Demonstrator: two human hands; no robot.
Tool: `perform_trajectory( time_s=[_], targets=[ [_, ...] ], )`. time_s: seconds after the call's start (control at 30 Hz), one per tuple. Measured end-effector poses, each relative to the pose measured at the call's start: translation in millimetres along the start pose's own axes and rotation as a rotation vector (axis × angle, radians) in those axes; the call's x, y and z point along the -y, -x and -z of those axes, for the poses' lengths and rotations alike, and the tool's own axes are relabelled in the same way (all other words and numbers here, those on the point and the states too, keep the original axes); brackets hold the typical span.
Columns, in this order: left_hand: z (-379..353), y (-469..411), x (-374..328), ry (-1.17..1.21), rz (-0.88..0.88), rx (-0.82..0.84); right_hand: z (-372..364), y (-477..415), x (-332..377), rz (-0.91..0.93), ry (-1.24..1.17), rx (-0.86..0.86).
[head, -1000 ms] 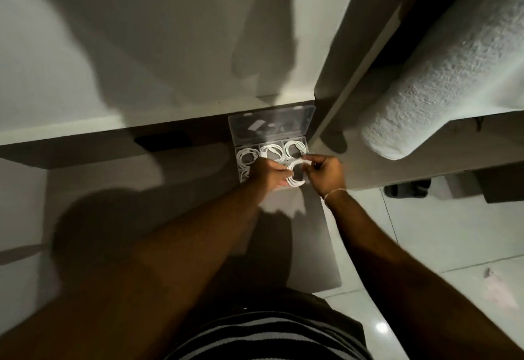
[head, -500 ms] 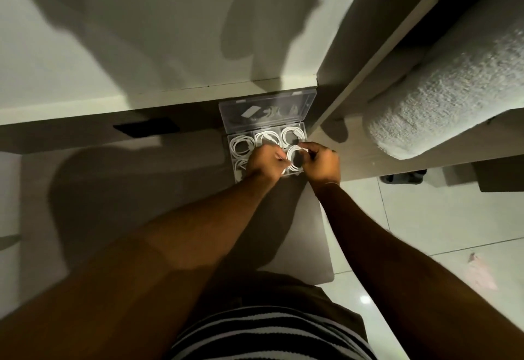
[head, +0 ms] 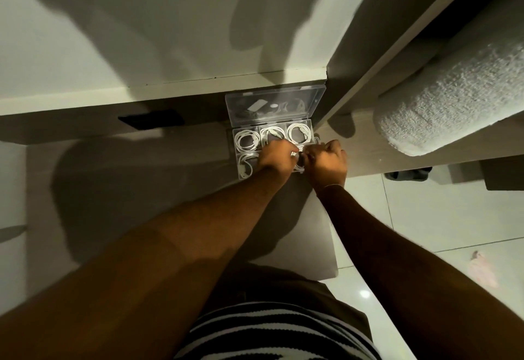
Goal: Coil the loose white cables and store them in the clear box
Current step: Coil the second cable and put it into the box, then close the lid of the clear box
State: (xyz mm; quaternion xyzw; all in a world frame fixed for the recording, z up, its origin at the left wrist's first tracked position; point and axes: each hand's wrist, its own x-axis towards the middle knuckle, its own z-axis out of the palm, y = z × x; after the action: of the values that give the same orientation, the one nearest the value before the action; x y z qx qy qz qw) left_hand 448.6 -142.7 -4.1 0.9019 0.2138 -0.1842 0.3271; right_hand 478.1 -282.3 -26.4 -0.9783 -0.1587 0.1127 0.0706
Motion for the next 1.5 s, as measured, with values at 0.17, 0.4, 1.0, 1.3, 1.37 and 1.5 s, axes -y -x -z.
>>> perform_trajectory(
  time_s=[0.17,0.4,1.0,1.3,1.37,1.5],
  targets=[
    [-1.3,-2.5,-4.2,-0.095,-0.002,0.042,-1.9,11.4,2.5,0.107,0.197,-0.079],
    [-4.5,-6.2,-8.0,-0.176,0.025,0.008,1.5,-9.1,-0.6,-0.052,0.077,0.113],
    [-1.9,4.0,9.7,-0.158,-0.129,-0.119,4.0,-12.3,-25.1,-0.21,-0.317,0.181],
    [67.3,18.1,21.3,-0.242,-0.206,-0.853,8.4,6.8,-16.0,-0.306,-0.682,-0.087],
    [86.3,14.9,19.4,-0.264,-0.187,-0.83,9.7,11.8,-15.9,-0.346,-0.69,-0.157],
    [99.1,14.6,24.0,-0.306,-0.162,-0.671,10.5,24.1,-12.4,-0.378,-0.706,-0.163]
  ],
)
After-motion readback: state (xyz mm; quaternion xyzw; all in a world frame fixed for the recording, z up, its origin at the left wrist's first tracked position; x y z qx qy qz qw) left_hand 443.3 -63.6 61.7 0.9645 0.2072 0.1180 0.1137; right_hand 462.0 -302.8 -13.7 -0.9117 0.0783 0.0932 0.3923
